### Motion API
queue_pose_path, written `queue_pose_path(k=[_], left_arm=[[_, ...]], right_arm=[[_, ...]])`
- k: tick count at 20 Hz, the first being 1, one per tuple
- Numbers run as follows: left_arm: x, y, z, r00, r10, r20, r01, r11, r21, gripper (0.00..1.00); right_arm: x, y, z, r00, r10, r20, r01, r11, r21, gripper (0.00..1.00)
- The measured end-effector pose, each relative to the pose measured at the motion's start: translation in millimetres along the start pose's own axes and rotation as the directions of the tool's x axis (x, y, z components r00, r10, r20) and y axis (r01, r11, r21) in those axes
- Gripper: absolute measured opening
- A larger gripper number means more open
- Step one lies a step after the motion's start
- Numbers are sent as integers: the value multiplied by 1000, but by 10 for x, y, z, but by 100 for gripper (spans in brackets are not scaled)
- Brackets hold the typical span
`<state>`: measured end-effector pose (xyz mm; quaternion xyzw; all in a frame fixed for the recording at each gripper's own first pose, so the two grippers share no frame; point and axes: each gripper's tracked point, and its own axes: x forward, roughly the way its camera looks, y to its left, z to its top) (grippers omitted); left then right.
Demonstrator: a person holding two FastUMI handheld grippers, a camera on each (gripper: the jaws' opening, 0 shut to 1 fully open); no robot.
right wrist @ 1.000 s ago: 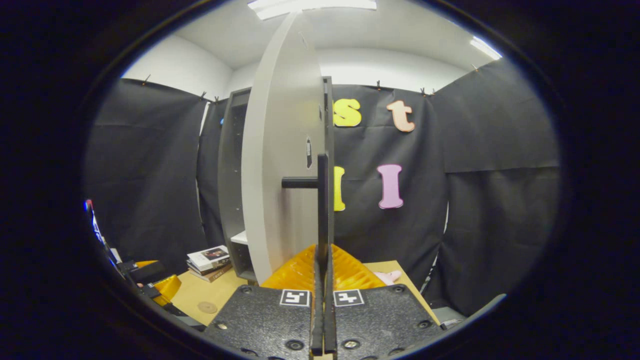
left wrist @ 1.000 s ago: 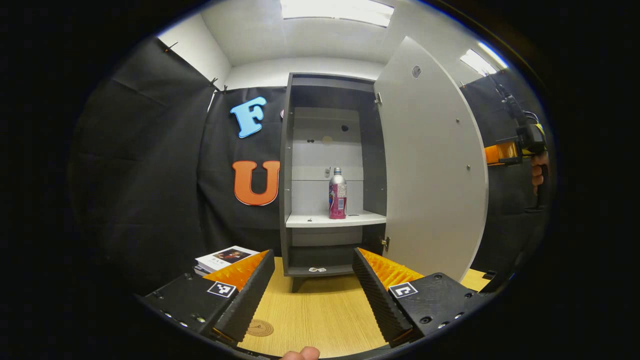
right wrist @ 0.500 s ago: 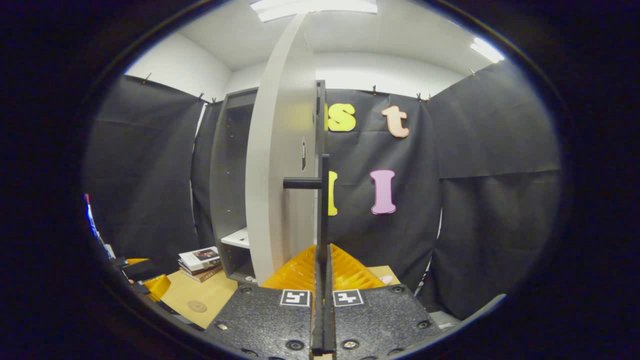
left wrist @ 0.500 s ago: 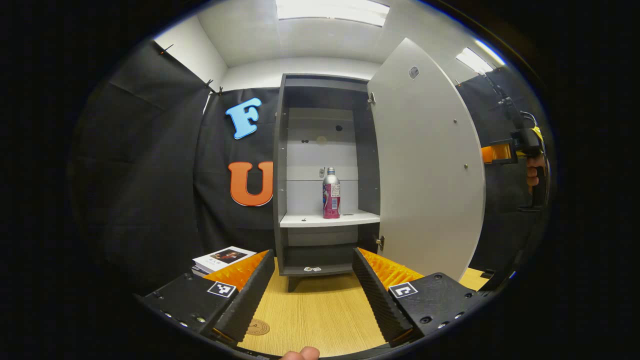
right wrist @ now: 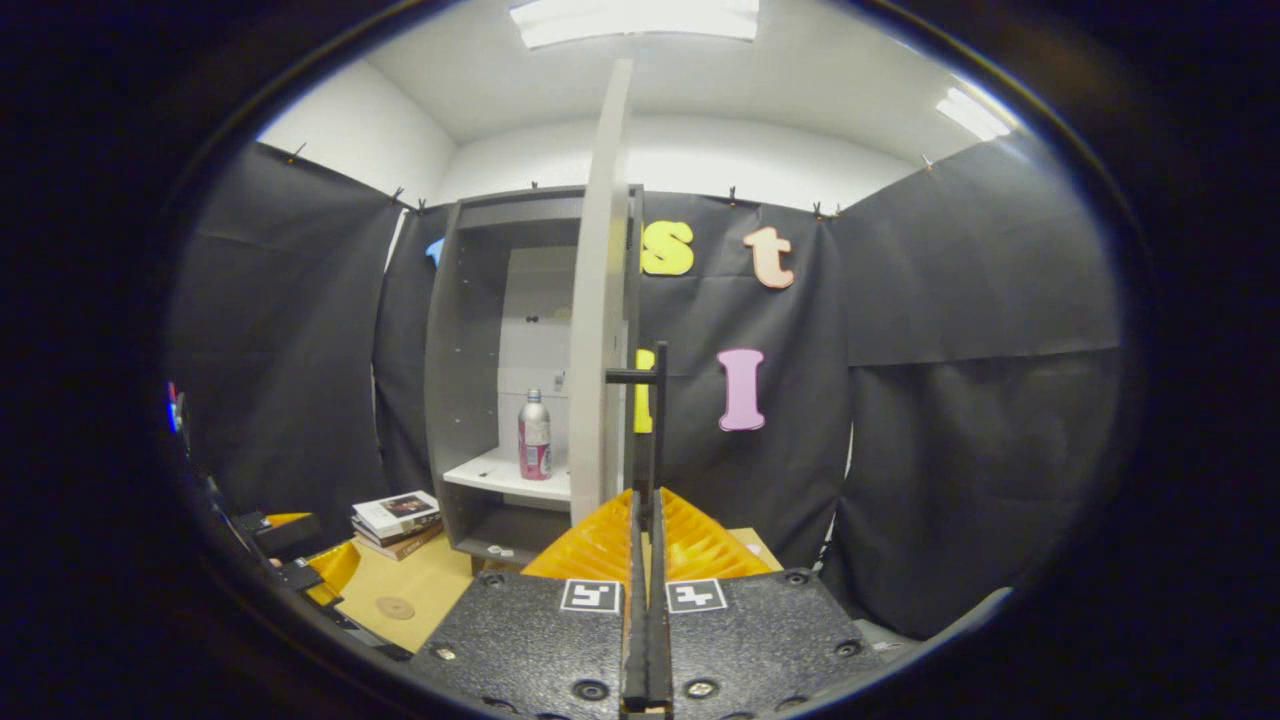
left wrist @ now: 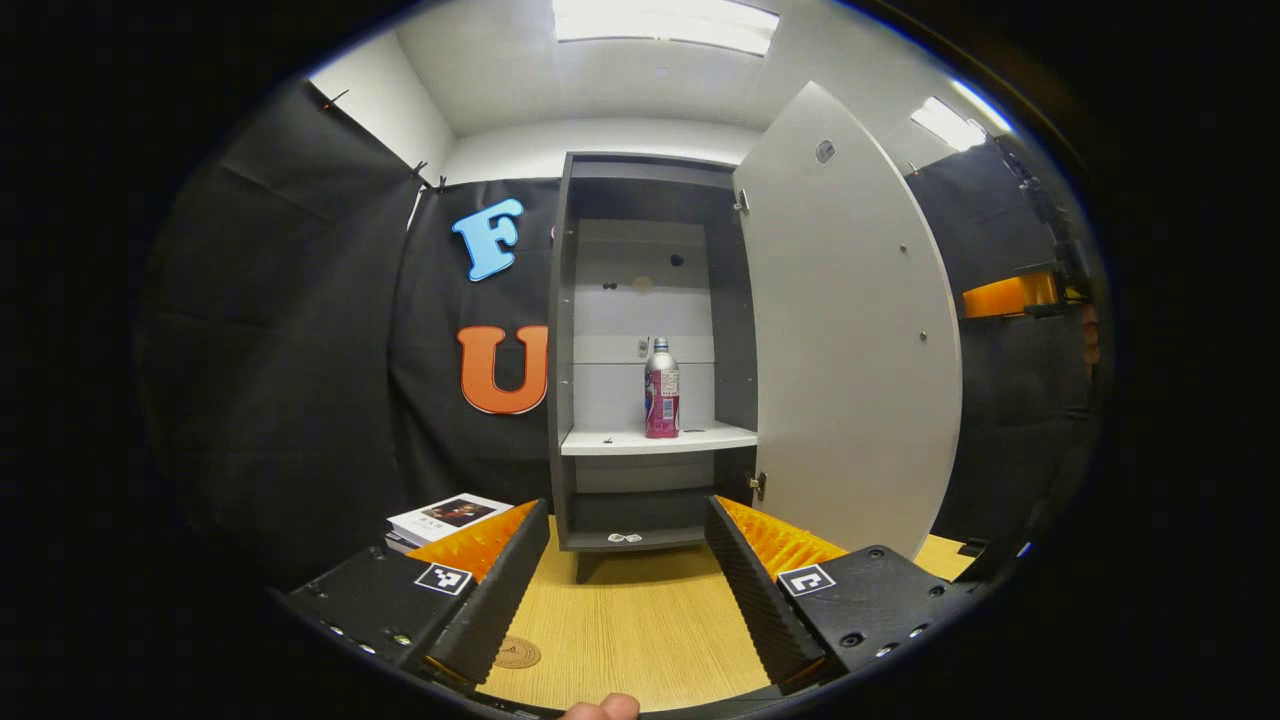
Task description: Open the cabinet door with the right hand, grasp the bottle in the cabinet with the left hand and place it on the coaster, then close the cabinet door with the right hand.
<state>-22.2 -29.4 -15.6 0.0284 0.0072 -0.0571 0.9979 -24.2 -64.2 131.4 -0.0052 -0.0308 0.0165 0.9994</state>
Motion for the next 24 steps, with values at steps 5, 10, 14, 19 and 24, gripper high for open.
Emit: queue_pose_path(k=[5,10,14,19,24], left_arm=[[27,51,30,1000,-1,9,1,1000,2,95],[107,199,99,999,24,23,-24,1000,14,95],[183,294,122,999,36,24,-36,999,24,95],[351,288,132,999,29,27,-30,999,21,95],[828,179,368,998,-23,63,22,1000,15,95]], right_arm=[[-101,435,-160,998,61,-4,-61,998,33,4],[80,828,-584,993,115,-2,-115,992,48,4],[166,1111,-894,983,181,-33,-179,982,57,33],[246,1249,-995,976,215,-37,-210,973,97,71],[305,1279,-996,975,219,-42,-214,972,95,79]])
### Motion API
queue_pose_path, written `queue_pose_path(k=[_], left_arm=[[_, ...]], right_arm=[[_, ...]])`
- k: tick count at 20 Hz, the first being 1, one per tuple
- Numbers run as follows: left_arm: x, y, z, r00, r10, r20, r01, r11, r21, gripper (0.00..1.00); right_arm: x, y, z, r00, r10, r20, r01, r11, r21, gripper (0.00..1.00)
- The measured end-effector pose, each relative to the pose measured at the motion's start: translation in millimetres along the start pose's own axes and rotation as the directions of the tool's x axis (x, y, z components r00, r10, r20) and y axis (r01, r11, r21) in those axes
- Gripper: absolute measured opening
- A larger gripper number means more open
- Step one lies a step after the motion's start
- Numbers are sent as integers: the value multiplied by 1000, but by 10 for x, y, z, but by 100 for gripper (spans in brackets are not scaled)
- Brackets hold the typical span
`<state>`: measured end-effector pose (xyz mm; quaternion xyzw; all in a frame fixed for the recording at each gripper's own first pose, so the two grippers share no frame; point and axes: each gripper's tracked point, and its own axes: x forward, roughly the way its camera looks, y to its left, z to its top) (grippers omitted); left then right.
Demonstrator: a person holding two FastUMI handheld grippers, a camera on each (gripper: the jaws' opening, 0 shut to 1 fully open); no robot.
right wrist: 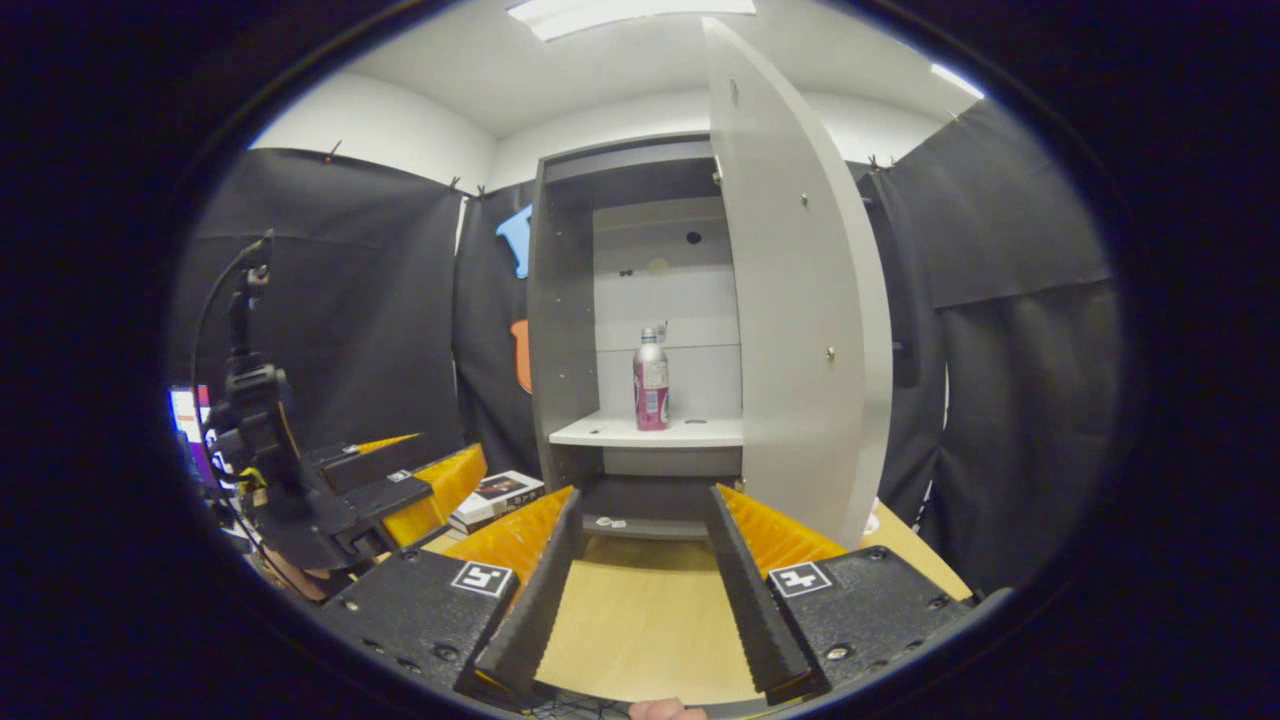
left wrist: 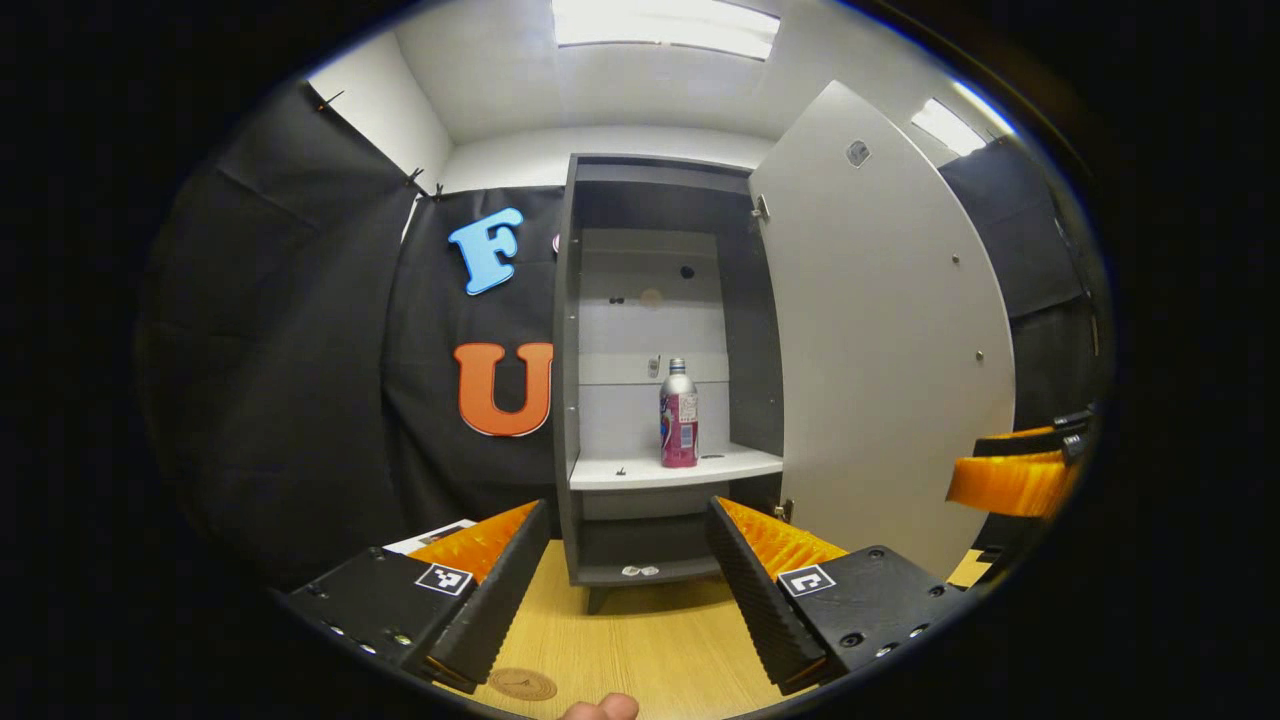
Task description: Open the cabinet door with the right hand, grasp the bottle in the cabinet with the left hand and place it on the coaster, then close the cabinet door with the right hand.
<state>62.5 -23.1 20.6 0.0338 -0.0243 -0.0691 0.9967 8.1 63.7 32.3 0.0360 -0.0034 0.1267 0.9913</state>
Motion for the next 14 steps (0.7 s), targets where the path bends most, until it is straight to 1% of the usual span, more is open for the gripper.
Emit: queue_pose_path(k=[3,6,9,11,14], left_arm=[[483,-60,255,998,-31,60,31,1000,-1,95],[1020,-101,378,995,-56,88,53,998,32,95],[1555,-257,286,993,-104,60,102,994,38,95],[1901,-350,148,992,-121,20,121,993,13,95],[2325,-401,-40,993,-114,-19,114,993,-9,97]], right_arm=[[16,-18,1,1000,-11,-3,11,1000,-25,82],[23,12,-3,1000,-2,-11,2,1000,-6,83],[35,27,-9,1000,10,-26,-10,1000,20,83],[58,25,-24,999,2,-38,-2,1000,11,83],[94,5,-60,999,-7,-52,8,1000,10,83]])
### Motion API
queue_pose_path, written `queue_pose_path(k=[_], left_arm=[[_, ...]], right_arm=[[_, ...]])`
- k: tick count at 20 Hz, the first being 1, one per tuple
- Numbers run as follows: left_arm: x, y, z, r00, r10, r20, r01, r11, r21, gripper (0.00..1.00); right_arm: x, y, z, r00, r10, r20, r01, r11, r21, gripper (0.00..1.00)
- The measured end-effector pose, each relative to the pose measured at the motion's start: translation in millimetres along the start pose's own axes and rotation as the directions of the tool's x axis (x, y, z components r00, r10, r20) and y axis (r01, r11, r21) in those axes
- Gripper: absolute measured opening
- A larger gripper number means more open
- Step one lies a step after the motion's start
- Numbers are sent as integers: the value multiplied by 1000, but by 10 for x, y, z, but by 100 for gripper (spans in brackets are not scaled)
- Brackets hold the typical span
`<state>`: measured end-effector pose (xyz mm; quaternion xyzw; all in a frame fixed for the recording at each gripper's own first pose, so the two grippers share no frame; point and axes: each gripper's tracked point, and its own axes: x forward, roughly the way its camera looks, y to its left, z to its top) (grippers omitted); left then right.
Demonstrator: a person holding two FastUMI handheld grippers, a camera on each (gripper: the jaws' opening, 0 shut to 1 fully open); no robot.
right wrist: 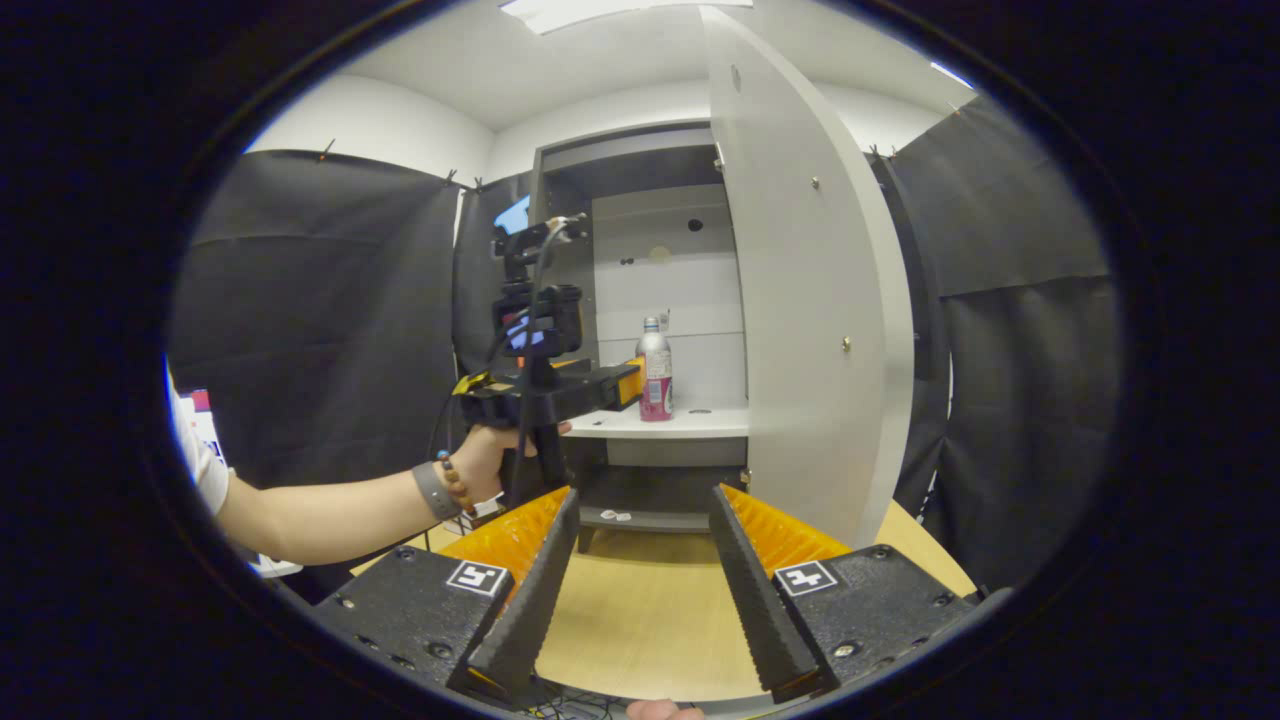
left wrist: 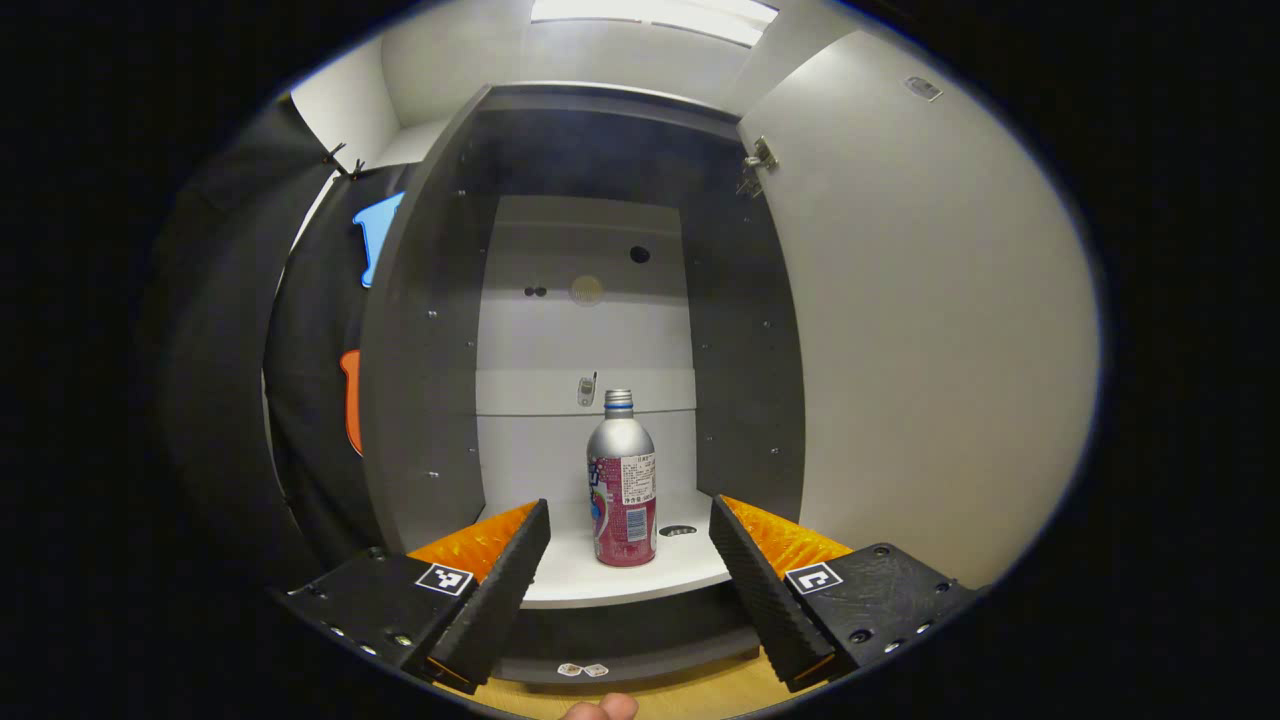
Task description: Open the cabinet door with the right hand, grasp the bottle in the cabinet with the left hand and place it on the coaster, then close the cabinet door with the right hand.
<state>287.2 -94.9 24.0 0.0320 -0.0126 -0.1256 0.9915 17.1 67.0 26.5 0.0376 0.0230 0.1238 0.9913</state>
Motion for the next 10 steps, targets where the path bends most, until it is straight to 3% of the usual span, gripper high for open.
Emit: queue_pose_path(k=[5,8,10], left_arm=[[462,102,-266,997,61,-49,-60,998,19,97],[651,40,-295,999,25,-21,-25,999,-26,98],[732,53,-266,999,41,-4,-41,998,-51,97]], right_arm=[[58,-36,-14,1000,-12,-13,12,1000,21,83],[80,-51,-30,1000,-14,-23,15,1000,24,83],[94,-73,-41,999,-13,-36,14,1000,25,83]])
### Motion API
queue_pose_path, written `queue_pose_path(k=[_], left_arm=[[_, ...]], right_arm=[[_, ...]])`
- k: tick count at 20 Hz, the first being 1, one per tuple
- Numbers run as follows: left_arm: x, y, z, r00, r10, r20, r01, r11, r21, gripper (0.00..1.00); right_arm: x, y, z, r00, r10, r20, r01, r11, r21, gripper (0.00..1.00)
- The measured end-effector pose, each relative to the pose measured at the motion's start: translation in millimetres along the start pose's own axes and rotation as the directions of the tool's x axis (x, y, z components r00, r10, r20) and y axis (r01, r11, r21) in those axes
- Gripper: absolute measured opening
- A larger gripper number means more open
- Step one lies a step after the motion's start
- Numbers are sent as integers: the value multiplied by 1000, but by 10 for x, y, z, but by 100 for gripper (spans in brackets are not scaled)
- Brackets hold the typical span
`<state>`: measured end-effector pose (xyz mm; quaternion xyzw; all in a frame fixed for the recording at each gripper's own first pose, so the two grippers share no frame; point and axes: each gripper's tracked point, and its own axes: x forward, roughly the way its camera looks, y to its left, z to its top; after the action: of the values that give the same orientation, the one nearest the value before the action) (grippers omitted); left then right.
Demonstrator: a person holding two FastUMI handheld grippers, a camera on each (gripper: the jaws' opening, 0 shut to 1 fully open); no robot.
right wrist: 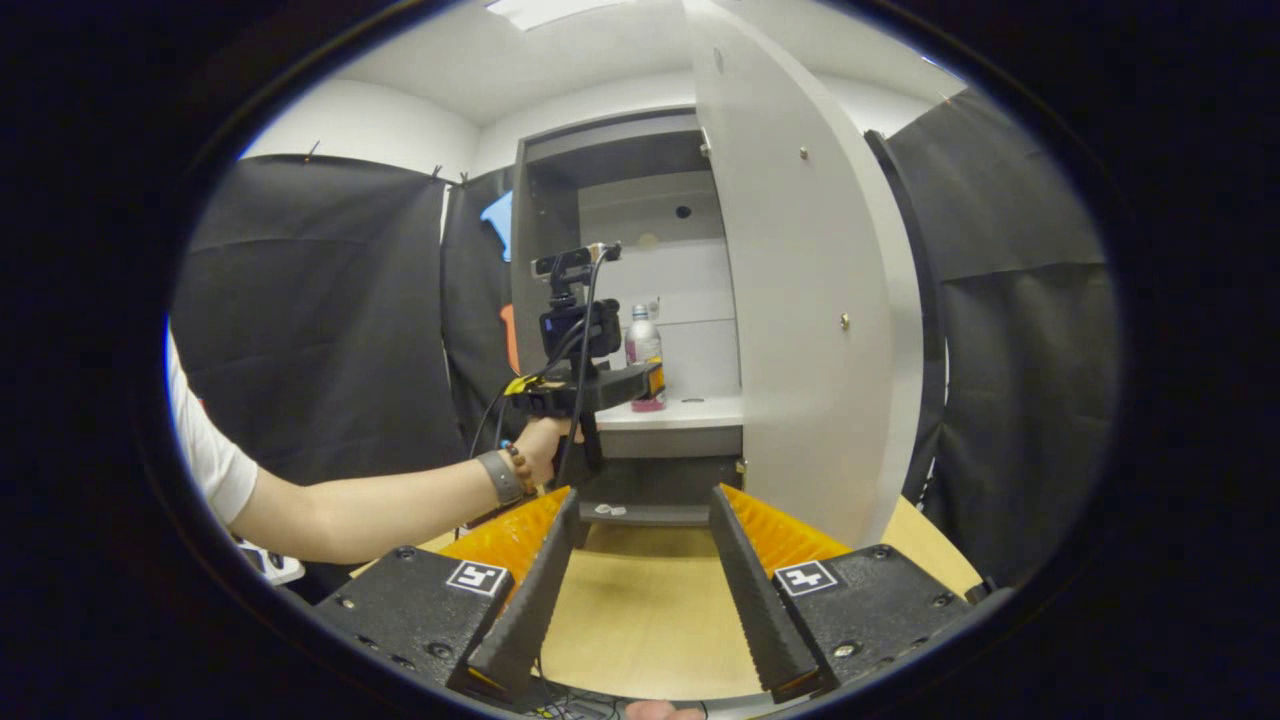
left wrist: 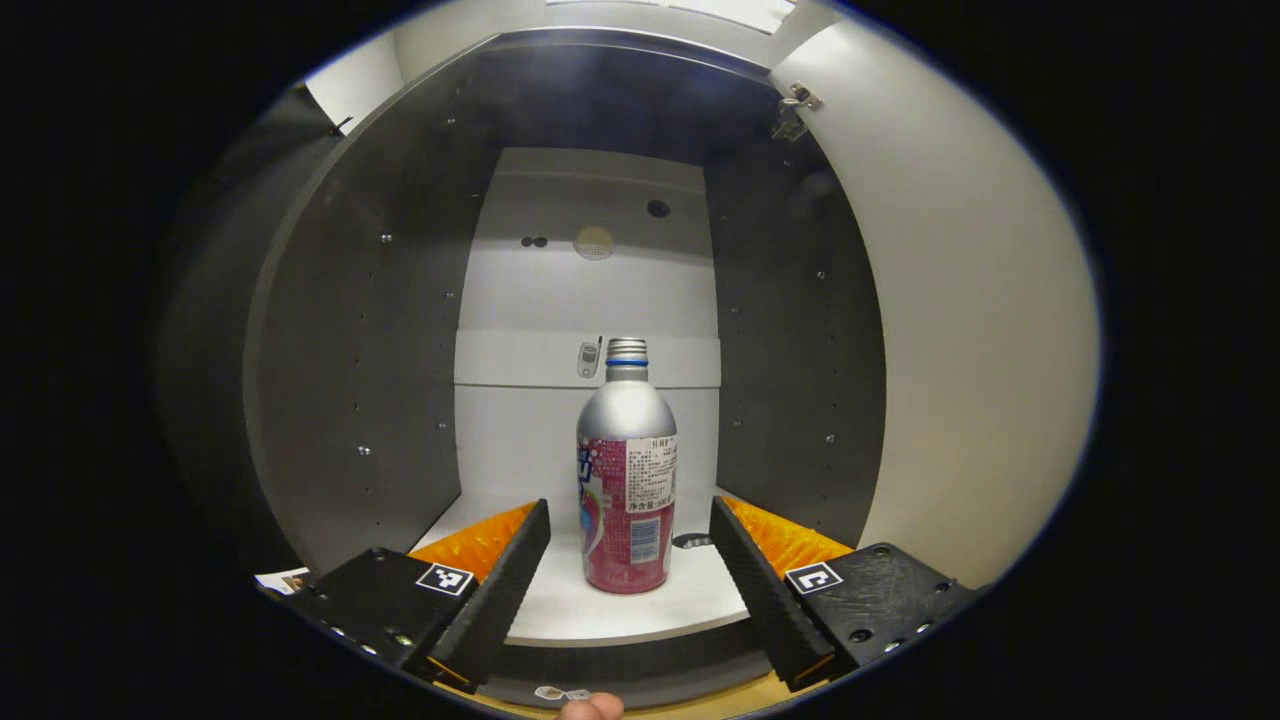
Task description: Open the cabinet door with the right hand, grasp the bottle in the cabinet with the left hand and place it on the coaster, then close the cabinet door with the right hand.
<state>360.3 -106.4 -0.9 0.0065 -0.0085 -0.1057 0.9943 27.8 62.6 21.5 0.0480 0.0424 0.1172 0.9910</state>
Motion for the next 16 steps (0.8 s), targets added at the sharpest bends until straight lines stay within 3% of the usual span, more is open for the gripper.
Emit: queue_pose_path(k=[12,16], left_arm=[[458,49,-353,995,53,-84,-54,999,-6,96],[483,85,-301,995,82,-63,-83,996,-13,96]], right_arm=[[67,-68,32,1000,-3,-12,3,1000,13,83],[93,-156,27,1000,-13,-19,13,1000,21,83]])
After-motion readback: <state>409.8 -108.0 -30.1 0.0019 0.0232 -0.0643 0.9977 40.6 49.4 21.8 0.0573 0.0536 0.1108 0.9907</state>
